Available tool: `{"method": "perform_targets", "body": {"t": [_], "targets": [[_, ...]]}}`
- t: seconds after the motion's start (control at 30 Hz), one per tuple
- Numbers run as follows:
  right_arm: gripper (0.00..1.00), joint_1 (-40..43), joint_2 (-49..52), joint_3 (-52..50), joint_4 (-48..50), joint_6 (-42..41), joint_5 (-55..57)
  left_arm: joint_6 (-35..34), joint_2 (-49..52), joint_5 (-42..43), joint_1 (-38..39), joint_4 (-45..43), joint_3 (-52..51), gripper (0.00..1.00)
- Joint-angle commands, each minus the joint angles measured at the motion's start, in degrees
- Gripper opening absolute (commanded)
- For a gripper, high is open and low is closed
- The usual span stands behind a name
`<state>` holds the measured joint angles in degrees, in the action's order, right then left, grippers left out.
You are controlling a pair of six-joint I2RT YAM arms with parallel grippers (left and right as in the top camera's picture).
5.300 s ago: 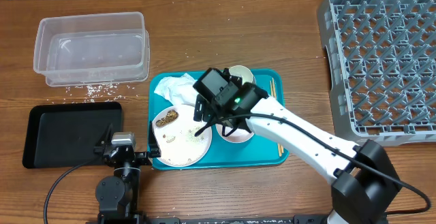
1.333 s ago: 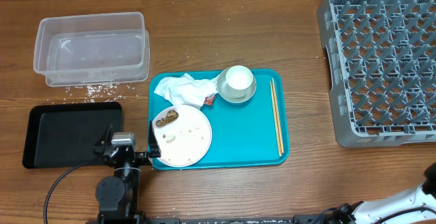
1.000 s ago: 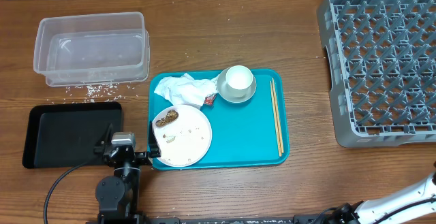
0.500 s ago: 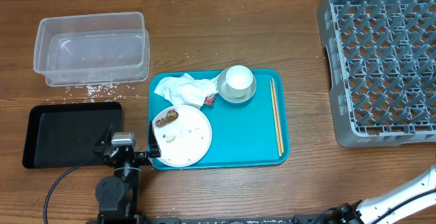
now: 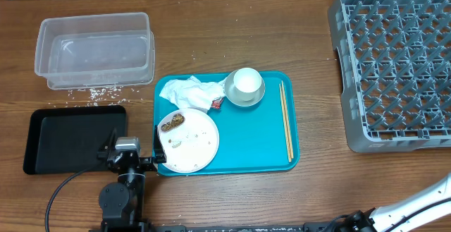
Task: Sort waste into correct bins and load items into the dishwasher
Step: 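Lower the plate into the dish rack and open the right gripper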
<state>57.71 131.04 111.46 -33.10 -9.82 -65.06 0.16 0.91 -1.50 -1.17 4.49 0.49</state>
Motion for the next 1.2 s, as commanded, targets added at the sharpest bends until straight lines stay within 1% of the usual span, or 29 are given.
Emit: {"method": "perform_targets", "body": {"t": [0.0, 0.07, 0.2, 0.23, 0.3, 0.33, 0.4, 0.47, 0.53, 0.63, 0.73, 0.87, 1.0, 1.03, 1.1, 1.17], "targets": [[0.06, 2.1, 1.1, -0.1, -1.8, 1.7, 2.2, -0.3, -0.5, 0.5, -0.3, -0.1, -0.2, 1.00], [0.07, 2.5, 1.1, -0.1, -3.1, 2.8, 2.2, -0.3, -0.5, 0.5, -0.3, -0.1, -0.2, 1.00], [0.09, 3.1, 1.1, -0.1, -3.9, 2.6, 2.2, -0.3, -0.5, 0.5, -0.3, -0.1, -0.2, 1.00], [0.10, 3.1, 0.9, -0.1, -4.2, 2.4, 2.2, -0.3, -0.5, 0.5, -0.3, -0.1, -0.2, 1.00], [0.17, 3.5, 0.5, -0.1, -4.8, 2.4, 2.5, -0.3, -0.5, 0.5, -0.3, -0.1, -0.2, 1.00], [0.22, 3.9, -0.2, -0.1, -5.8, 2.4, 4.2, -0.3, -0.5, 0.5, -0.3, -0.1, -0.2, 1.00], [0.27, 4.3, -1.4, -0.1, -7.4, 2.4, 7.6, -0.3, -0.5, 0.5, -0.3, -0.1, -0.2, 1.00], [0.32, 4.7, -4.0, -0.1, -10.7, 2.3, 14.8, -0.3, -0.5, 0.5, -0.3, -0.1, -0.2, 1.00], [0.33, 4.7, -6.0, -0.1, -12.3, 1.9, 19.1, -0.3, -0.5, 0.5, -0.3, -0.1, -0.2, 1.00], [0.33, 4.7, -9.4, -0.1, -13.8, -4.5, 25.0, -0.3, -0.5, 0.5, -0.3, -0.1, -0.2, 1.00], [0.32, 4.7, -12.3, -0.1, -15.3, -8.4, 27.7, -0.3, -0.5, 0.5, -0.3, -0.1, -0.2, 1.00], [0.32, 4.1, -15.2, -0.1, -16.7, -9.8, 31.9, -0.3, -0.5, 0.5, -0.3, -0.1, -0.2, 1.00], [0.32, 2.4, -15.6, -0.1, -14.4, -9.7, 32.1, -0.3, -0.5, 0.5, -0.3, -0.1, -0.2, 1.00], [0.31, 1.7, -15.2, -0.1, -13.3, -9.7, 33.0, -0.3, -0.5, 0.5, -0.3, -0.1, -0.2, 1.00], [0.24, 0.0, -14.3, -0.1, -11.7, -9.8, 36.7, -0.3, -0.5, 0.5, -0.3, -0.1, -0.2, 1.00], [0.17, -2.3, -13.0, -0.1, -10.6, -10.3, 43.1, -0.3, -0.5, 0.5, -0.3, -0.1, -0.2, 1.00]]}}
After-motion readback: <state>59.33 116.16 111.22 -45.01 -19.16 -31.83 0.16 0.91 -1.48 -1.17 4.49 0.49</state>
